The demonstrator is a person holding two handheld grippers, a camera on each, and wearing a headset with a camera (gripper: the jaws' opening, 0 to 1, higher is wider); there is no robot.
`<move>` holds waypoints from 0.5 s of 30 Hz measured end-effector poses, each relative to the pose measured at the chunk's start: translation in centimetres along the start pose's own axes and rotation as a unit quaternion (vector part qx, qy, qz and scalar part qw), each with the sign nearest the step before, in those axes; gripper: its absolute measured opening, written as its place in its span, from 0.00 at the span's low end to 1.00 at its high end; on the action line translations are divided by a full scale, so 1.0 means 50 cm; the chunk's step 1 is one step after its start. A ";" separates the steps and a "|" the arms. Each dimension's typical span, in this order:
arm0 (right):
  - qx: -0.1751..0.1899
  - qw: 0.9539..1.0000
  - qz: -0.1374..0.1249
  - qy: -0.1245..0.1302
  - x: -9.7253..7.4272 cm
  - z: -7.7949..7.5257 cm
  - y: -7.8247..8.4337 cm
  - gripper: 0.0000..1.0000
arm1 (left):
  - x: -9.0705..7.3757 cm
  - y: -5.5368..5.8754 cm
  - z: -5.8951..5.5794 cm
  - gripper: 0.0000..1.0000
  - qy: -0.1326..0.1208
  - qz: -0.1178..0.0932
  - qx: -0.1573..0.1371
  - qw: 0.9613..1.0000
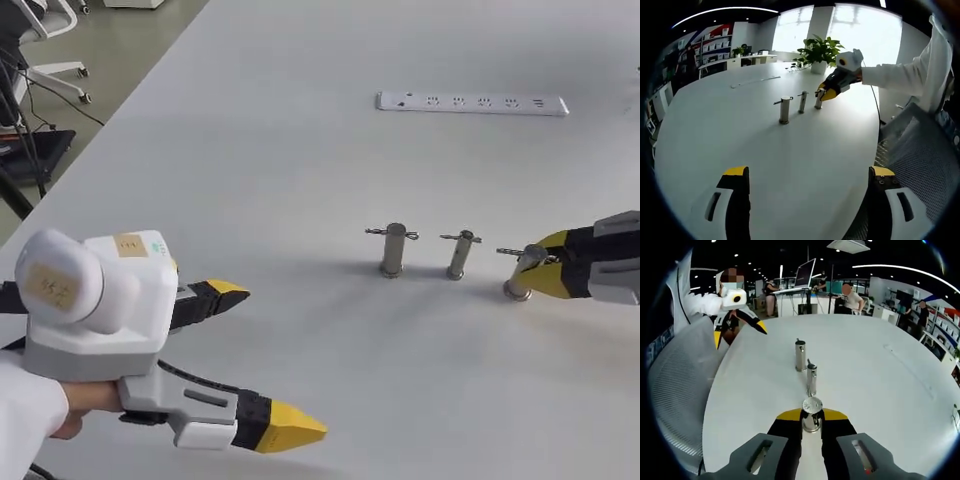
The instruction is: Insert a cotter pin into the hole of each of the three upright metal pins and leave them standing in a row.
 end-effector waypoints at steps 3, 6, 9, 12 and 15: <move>0.002 1.000 -0.001 0.002 0.001 -0.006 0.003 0.08 | 0.001 -0.002 0.001 0.99 -0.003 -0.001 -0.006 1.000; 0.009 1.000 -0.004 0.002 0.001 -0.012 0.008 0.08 | 0.002 -0.006 -0.004 0.99 -0.001 -0.006 -0.009 1.000; 0.015 1.000 -0.011 0.002 0.000 -0.017 0.007 0.08 | 0.005 -0.010 -0.007 0.99 0.000 -0.009 -0.011 1.000; 0.018 1.000 -0.021 -0.001 0.001 -0.022 0.007 0.08 | 0.007 -0.010 -0.007 0.99 -0.001 -0.007 -0.010 1.000; 0.001 1.000 -0.019 -0.013 0.003 -0.024 0.005 0.08 | 0.007 -0.006 -0.003 0.98 -0.007 0.003 -0.007 1.000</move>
Point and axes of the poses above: the centre of the closed fingertips' face, and the gripper's own axes: x roughly forward along the fingers, z roughly to its left, y roughly out of its underside, the point moved 3 cm from there along -x, roughly backward along the fingers, and after that the axes turned 2 degrees about -x, right-handed, at the moved point
